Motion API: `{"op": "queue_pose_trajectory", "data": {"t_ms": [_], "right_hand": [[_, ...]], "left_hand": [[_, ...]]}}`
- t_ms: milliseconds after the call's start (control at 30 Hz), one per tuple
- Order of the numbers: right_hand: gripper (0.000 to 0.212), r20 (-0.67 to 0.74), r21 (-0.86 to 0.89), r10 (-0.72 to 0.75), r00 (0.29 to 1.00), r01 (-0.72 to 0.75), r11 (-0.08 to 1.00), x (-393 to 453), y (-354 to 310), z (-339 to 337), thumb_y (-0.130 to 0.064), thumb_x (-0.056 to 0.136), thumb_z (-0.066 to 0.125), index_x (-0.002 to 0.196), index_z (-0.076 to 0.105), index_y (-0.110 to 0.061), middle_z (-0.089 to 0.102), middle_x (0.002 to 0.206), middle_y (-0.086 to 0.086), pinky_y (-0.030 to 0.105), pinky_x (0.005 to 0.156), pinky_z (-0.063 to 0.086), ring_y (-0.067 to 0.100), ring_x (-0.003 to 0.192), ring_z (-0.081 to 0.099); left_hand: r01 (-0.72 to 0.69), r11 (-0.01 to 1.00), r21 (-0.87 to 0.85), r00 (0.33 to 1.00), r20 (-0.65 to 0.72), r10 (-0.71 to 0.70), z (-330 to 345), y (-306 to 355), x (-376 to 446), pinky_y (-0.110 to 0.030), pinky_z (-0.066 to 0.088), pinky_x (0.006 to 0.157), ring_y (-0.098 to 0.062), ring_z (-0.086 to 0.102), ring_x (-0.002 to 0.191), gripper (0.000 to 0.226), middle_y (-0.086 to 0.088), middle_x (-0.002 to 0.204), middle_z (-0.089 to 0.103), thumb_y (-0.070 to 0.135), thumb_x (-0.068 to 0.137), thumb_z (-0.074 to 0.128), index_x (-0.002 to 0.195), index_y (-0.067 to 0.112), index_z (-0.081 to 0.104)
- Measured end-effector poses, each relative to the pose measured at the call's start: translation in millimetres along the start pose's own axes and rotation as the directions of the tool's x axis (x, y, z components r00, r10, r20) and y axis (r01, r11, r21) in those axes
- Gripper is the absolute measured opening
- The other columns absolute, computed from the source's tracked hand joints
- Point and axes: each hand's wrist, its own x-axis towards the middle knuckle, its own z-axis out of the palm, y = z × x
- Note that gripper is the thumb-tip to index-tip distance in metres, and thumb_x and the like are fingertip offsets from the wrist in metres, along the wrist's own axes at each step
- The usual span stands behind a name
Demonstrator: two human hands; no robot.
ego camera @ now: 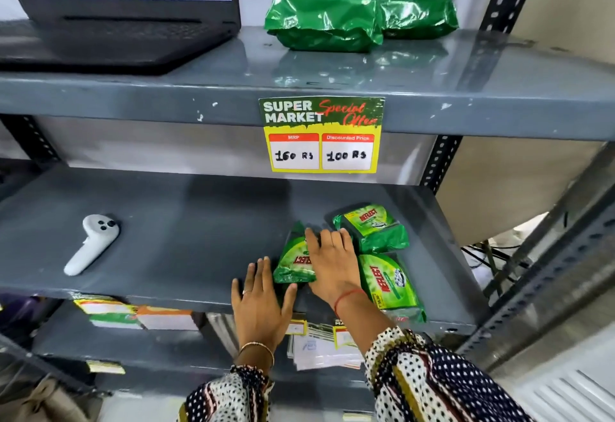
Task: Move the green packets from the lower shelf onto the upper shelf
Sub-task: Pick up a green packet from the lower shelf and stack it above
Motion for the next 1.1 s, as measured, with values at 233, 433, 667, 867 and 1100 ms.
{"op": "queue_pose_trajectory", "data": {"t_ms": [233,433,667,867,1100], "right_hand": [[0.105,-0.198,0.116,0.027,0.98,-0.004,0.993,-20.1,0.5,-16.5,-0.04,0.069,0.079,0.15,0.018,-0.014,0.045,0.133,0.013,0.048,0.12,0.012,0.031,0.13,0.039],[0.11,-0.357,0.2,0.037,0.933,0.037,0.979,-61.1,-4.5,-53.9,-0.05,0.05,0.084,0.143,0.035,-0.018,0.057,0.124,0.007,0.047,0.112,0.033,0.027,0.119,0.054],[0.097,-0.574,0.244,0.103,0.812,0.049,0.969,-113.2,-6.7,-104.1,-0.046,0.052,0.073,0.139,0.039,-0.022,0.058,0.122,0.001,0.04,0.105,0.03,0.02,0.115,0.042],[0.087,-0.68,0.245,0.099,0.727,0.098,0.965,-152.4,-7.5,-155.6,-0.041,0.054,0.066,0.136,0.043,-0.024,0.058,0.126,0.001,0.045,0.101,0.036,0.025,0.116,0.055],[0.083,-0.85,0.134,0.022,0.526,0.176,0.975,-185.1,9.2,-212.3,-0.04,0.055,0.072,0.132,0.05,-0.019,0.061,0.122,0.006,0.047,0.095,0.043,0.027,0.109,0.057]], "left_hand": [[-0.018,0.996,0.093,0.998,0.068,0.012,2.0,-2.0,-1.1,-0.057,0.029,0.108,-0.033,0.044,0.134,0.069,-0.012,0.138,0.056,0.057,0.087,0.032,0.129,0.009,0.058],[-0.038,0.973,0.228,0.978,0.208,-0.011,-15.5,3.9,-4.8,-0.052,0.02,0.111,-0.033,0.044,0.13,0.067,-0.008,0.135,0.058,0.057,0.089,0.019,0.13,0.02,0.057],[-0.307,0.952,0.007,0.952,-0.021,0.307,-74.9,41.3,-3.5,-0.043,0.051,0.08,-0.03,0.065,0.094,0.029,-0.003,0.096,0.071,0.035,0.079,0.047,0.095,0.022,0.068],[-0.456,0.886,-0.079,0.823,-0.415,0.387,-137.5,77.8,-23.2,-0.043,0.042,0.087,-0.033,0.06,0.099,0.035,-0.007,0.099,0.069,0.017,0.064,0.069,0.098,0.016,0.067],[-0.619,0.785,0.036,0.503,-0.749,0.431,-201.8,82.3,-29.5,-0.045,0.029,0.103,-0.028,0.048,0.119,0.039,-0.01,0.124,0.055,0.029,0.077,0.058,0.113,0.015,0.055]]}}
